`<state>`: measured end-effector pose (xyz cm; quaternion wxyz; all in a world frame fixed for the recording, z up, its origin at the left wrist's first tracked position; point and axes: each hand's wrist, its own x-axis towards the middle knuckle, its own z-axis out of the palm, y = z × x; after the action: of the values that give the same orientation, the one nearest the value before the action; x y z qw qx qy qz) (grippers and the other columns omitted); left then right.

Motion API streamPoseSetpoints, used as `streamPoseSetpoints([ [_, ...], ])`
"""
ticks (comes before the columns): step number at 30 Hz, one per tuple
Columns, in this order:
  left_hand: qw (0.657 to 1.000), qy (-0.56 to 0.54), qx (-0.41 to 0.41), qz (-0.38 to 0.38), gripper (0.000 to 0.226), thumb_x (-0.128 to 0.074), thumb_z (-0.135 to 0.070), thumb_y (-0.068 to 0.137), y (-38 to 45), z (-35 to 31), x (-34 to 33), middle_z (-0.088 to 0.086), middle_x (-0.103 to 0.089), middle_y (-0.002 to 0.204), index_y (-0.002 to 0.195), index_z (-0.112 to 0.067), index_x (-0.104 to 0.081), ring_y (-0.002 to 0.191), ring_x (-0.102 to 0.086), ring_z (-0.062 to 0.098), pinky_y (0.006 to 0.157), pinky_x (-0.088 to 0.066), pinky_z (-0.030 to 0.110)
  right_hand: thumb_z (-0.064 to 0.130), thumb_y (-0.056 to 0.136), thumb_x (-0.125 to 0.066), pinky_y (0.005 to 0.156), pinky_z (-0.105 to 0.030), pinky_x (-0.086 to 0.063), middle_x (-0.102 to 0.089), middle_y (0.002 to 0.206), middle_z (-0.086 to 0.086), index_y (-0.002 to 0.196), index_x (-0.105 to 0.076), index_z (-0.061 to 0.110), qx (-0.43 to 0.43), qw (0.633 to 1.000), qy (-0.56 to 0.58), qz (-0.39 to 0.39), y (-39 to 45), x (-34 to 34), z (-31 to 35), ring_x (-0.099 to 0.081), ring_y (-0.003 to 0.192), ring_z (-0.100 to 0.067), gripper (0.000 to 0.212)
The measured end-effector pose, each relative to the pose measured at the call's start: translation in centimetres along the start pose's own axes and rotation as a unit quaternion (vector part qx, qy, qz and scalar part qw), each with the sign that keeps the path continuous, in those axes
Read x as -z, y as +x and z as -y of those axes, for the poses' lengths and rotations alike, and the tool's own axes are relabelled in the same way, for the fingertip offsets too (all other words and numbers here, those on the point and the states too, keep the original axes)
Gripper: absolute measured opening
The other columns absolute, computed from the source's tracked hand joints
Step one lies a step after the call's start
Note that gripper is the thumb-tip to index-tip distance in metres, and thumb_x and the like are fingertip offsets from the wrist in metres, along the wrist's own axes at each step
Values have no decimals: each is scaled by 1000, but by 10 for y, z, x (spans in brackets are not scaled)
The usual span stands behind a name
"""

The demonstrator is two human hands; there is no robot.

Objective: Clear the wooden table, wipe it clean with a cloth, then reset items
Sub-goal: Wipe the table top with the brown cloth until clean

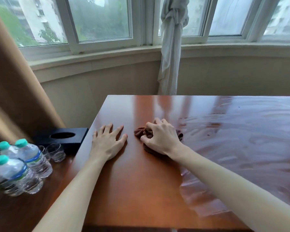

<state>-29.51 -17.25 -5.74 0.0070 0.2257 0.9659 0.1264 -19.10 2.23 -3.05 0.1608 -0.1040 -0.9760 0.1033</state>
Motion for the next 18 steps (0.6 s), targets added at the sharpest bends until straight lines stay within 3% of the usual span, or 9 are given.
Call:
streamPoseSetpoints([
  [4,1000,-3,-3,7,58,-30,-63,98,-2,-1,3,3,-22,166,154,-46,-31,152,-15,26,124,-5,51,56,78,-56,77,-35,-44,-55,94,0,92,-66,26,83,996,16,-12,-110,22,29,-50,87,-24,35],
  [7,1000,-2,-9,3,59,-30,-63,99,-2,-1,3,3,-22,166,155,-46,-29,153,-14,26,124,-5,51,59,78,-55,77,-34,-45,-54,93,5,89,-64,28,107,994,26,12,-111,26,25,-50,88,-21,34],
  [12,1000,0,-5,-6,59,-28,-66,97,2,4,-4,-2,-20,166,154,-50,-26,154,-10,22,125,-5,47,62,80,-55,74,-34,-42,-58,94,0,91,-65,27,26,1000,-7,-9,29,-10,-17,-56,93,-27,38],
  [18,1000,20,-1,-10,71,-8,-75,83,8,7,-9,-9,-14,167,152,-59,-17,154,-4,16,125,-2,43,60,84,-56,90,-41,-46,-65,114,-9,113,-72,27,-86,995,-6,-42,221,-55,-76,-59,112,-36,47],
])
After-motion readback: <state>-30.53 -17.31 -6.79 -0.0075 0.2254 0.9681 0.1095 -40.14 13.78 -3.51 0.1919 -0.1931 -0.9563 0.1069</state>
